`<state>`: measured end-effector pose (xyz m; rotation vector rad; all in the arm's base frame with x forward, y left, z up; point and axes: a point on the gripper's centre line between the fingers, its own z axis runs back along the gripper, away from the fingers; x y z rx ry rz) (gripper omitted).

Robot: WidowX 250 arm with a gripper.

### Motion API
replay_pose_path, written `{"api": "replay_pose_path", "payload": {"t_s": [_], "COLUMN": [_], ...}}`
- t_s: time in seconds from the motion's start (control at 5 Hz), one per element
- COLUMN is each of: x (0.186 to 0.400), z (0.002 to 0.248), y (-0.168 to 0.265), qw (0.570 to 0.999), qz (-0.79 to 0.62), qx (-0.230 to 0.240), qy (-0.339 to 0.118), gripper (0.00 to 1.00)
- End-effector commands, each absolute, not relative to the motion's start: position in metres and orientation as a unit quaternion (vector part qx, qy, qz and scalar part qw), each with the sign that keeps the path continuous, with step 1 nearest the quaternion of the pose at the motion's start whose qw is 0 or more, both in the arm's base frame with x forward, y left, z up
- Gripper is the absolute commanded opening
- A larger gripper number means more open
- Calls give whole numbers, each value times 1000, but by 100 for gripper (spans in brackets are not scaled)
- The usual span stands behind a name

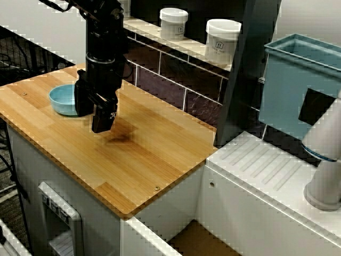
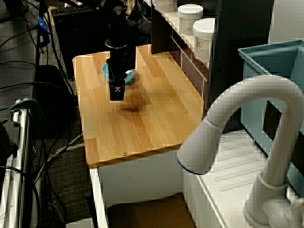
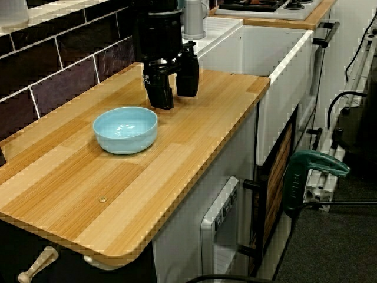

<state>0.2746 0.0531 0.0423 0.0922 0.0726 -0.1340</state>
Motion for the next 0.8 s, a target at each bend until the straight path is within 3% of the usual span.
{"api": "replay_pose_path", "payload": {"t_s": [0.0,0.4,0.6], "x": [275,246,234], "z": [42,86,96], "y": [53,79,92], "qw": [996,998,997], "qz": [-67,-66,-69], "qx": [46,22,20], "qy": [36,2,-23], "gripper": [100,100,100]}}
